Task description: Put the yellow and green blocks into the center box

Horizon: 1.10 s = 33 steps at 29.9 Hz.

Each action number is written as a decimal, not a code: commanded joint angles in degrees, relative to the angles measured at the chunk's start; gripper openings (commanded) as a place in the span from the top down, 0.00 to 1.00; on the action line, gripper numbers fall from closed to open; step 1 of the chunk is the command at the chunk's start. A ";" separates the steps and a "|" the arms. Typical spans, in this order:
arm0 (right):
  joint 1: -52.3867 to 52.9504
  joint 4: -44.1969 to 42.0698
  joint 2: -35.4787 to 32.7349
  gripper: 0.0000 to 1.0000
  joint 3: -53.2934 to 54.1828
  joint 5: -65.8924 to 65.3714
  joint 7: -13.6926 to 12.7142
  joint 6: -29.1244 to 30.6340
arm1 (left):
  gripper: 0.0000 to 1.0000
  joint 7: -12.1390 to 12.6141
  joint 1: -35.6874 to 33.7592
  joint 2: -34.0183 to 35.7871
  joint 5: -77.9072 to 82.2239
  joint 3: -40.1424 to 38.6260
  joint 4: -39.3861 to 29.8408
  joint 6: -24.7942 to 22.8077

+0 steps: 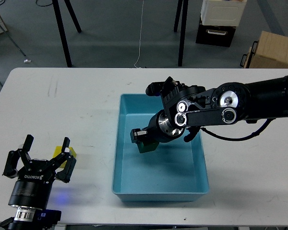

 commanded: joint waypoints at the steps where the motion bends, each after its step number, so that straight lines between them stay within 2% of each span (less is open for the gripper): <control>1: 0.51 -0.05 -0.03 0.40 0.19 0.04 0.10 0.04 | 0.00 0.01 -0.01 -0.03 0.95 0.00 0.00 0.00; 9: 1.12 -0.57 0.06 0.33 0.28 0.30 0.01 0.04 | 0.00 0.01 -0.01 -0.03 1.13 0.00 0.00 0.00; 13: 2.09 -4.87 -1.08 0.33 2.90 0.83 0.28 0.04 | 0.00 0.01 -0.01 -0.03 1.13 0.00 0.09 0.00; 19: 1.57 -16.12 -7.13 0.29 17.65 2.49 0.89 0.92 | 0.00 0.18 -0.01 0.06 1.57 0.09 0.00 0.00; 23: -1.15 -20.00 -14.07 0.29 29.08 9.51 2.38 4.34 | 0.00 0.27 -0.45 0.06 1.57 0.00 0.00 0.00; 28: -11.68 -20.09 -23.83 0.27 48.23 21.37 7.48 9.25 | 0.00 0.36 -0.89 0.24 1.57 0.09 0.09 0.00; 31: -19.50 -20.09 -28.57 0.27 56.24 31.29 8.45 14.26 | 0.00 0.36 -0.89 0.33 1.57 0.00 0.09 0.00; 33: -24.43 -19.74 -33.05 0.26 60.03 38.42 8.71 14.51 | 0.00 0.36 -0.98 0.41 1.57 0.00 0.09 0.00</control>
